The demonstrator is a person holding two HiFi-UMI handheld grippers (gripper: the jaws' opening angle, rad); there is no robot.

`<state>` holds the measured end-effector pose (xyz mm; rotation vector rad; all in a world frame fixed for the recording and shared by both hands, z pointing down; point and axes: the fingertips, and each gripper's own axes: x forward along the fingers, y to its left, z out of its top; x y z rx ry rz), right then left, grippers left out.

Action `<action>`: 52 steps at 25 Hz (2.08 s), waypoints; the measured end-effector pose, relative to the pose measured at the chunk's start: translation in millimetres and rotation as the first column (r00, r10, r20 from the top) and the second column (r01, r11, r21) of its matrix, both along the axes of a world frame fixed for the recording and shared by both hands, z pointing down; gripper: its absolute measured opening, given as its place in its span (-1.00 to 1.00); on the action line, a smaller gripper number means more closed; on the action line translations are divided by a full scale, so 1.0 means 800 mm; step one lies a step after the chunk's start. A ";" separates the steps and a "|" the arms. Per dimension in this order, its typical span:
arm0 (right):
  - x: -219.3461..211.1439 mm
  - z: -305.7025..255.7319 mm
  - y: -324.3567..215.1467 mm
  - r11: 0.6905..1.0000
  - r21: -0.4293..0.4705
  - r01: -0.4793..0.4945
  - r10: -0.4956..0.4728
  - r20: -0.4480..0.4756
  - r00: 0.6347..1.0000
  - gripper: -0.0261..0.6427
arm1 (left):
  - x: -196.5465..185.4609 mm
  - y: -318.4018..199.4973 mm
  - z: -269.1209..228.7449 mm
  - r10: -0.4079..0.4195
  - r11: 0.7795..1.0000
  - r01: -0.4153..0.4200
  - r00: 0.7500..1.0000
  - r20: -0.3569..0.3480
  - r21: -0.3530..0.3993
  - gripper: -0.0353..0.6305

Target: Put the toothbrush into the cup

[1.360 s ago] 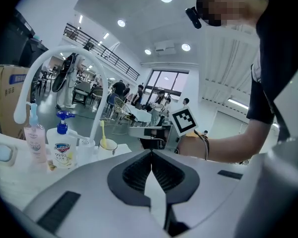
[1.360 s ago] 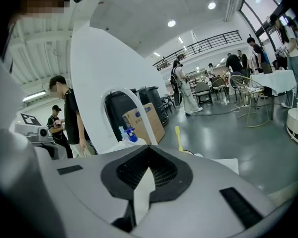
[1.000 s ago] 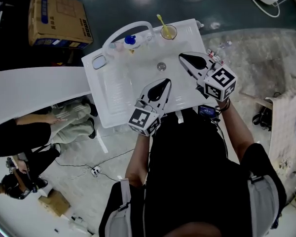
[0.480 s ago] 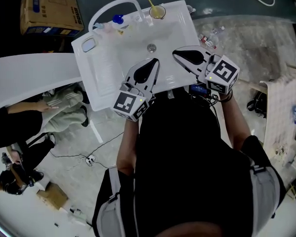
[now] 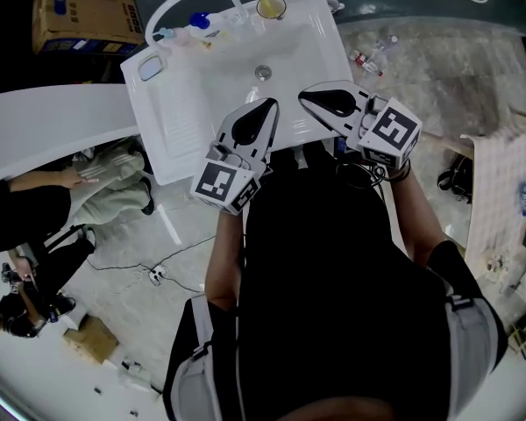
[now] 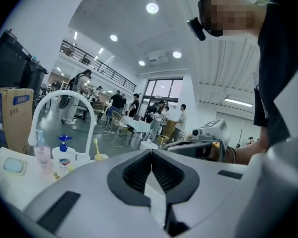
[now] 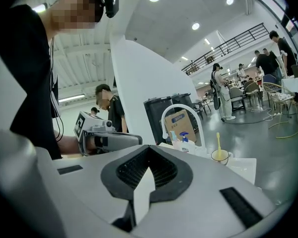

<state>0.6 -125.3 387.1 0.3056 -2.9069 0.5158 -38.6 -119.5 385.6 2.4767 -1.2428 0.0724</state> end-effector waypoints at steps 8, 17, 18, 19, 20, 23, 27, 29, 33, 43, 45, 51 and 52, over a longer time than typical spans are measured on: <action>0.023 0.013 0.021 0.999 -0.007 0.033 -0.033 0.000 0.999 -0.88 | 0.014 0.039 0.011 -0.086 0.996 0.086 0.996 0.019 -0.018 -0.86; 0.019 0.002 0.103 1.000 0.010 -0.014 0.014 0.010 1.000 -0.88 | 0.009 0.120 0.002 -0.059 0.998 0.058 0.998 0.036 0.022 -0.86; 0.016 0.000 0.115 1.000 0.011 -0.022 0.022 0.010 1.000 -0.88 | 0.006 0.134 0.001 -0.056 0.998 0.056 0.998 0.035 0.021 -0.86; 0.013 -0.003 0.128 0.999 0.013 -0.032 0.032 0.011 0.999 -0.88 | 0.003 0.150 0.000 -0.052 0.998 0.052 0.998 0.034 0.021 -0.86; 0.010 -0.004 0.143 0.999 0.017 -0.043 0.043 0.010 0.999 -0.88 | 0.000 0.166 -0.001 -0.047 0.999 0.046 0.998 0.035 0.023 -0.86; 0.000 -0.002 0.186 0.997 0.018 -0.070 0.070 0.007 0.998 -0.88 | -0.009 0.211 -0.004 -0.035 0.999 0.034 0.999 0.028 0.034 -0.86; 0.000 -0.003 0.244 0.994 0.008 -0.105 0.105 0.009 0.994 -0.88 | -0.014 0.272 -0.010 -0.024 0.999 0.024 1.000 0.011 0.043 -0.86; 0.004 -0.006 0.273 0.992 0.008 -0.124 0.124 0.006 0.992 -0.88 | -0.012 0.301 -0.013 -0.011 0.999 0.010 1.000 0.008 0.045 -0.86; 0.006 -0.011 0.326 0.989 0.014 -0.148 0.148 0.000 0.989 -0.88 | -0.008 0.354 -0.019 0.006 0.998 -0.005 1.000 -0.010 0.062 -0.86; 0.034 -0.014 0.399 0.987 -0.003 -0.161 0.161 -0.007 0.987 -0.87 | 0.014 0.428 -0.022 0.021 0.997 -0.021 1.000 0.007 0.073 -0.86; 0.043 -0.013 0.402 0.987 -0.016 -0.159 0.159 -0.007 0.987 -0.87 | 0.025 0.432 -0.023 0.021 0.997 -0.020 1.000 -0.006 0.073 -0.86; 0.074 -0.020 0.420 0.988 -0.025 -0.154 0.155 0.004 0.988 -0.87 | 0.070 0.432 -0.034 0.044 0.996 -0.043 0.999 -0.014 0.073 -0.86; 0.079 -0.022 0.425 0.988 -0.028 -0.155 0.155 0.010 0.988 -0.87 | 0.078 0.434 -0.035 0.048 0.996 -0.047 0.999 -0.011 0.074 -0.86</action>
